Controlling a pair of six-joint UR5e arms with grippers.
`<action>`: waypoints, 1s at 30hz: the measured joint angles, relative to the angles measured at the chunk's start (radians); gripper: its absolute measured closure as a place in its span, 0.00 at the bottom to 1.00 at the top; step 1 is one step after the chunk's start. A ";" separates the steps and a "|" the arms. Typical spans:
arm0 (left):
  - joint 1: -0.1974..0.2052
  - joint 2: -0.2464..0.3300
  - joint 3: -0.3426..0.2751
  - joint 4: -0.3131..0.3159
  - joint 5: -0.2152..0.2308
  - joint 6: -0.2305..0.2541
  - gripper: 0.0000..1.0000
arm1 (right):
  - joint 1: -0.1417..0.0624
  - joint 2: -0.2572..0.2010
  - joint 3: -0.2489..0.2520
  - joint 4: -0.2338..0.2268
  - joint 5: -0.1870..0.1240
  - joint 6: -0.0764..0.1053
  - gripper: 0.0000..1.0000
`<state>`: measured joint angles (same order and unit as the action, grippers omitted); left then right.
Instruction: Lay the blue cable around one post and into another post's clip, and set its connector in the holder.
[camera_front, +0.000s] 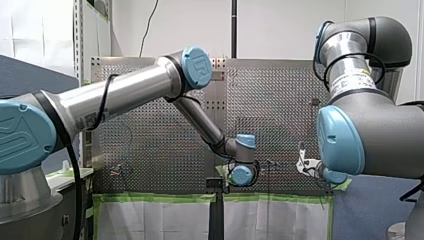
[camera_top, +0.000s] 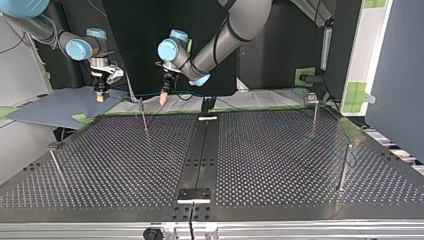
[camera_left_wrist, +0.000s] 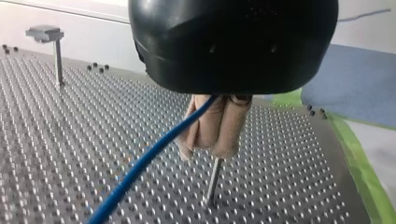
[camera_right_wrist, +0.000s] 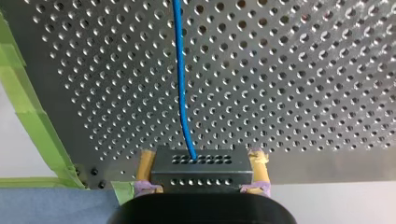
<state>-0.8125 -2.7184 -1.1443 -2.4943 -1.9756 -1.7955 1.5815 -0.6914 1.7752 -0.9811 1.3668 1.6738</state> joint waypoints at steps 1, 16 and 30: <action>0.006 -0.005 0.005 -0.003 0.009 -0.004 1.00 | 0.000 0.000 -0.001 -0.001 0.002 0.000 1.00; 0.047 -0.036 0.025 -0.005 0.079 -0.022 1.00 | -0.010 0.003 -0.030 0.018 0.040 -0.006 1.00; 0.063 -0.045 0.026 0.037 0.103 -0.031 1.00 | -0.015 0.007 -0.035 0.016 0.051 -0.003 1.00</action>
<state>-0.7498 -2.7630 -1.1183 -2.4570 -1.8722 -1.8264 1.5666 -0.6843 1.7402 -0.9652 1.4175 1.6704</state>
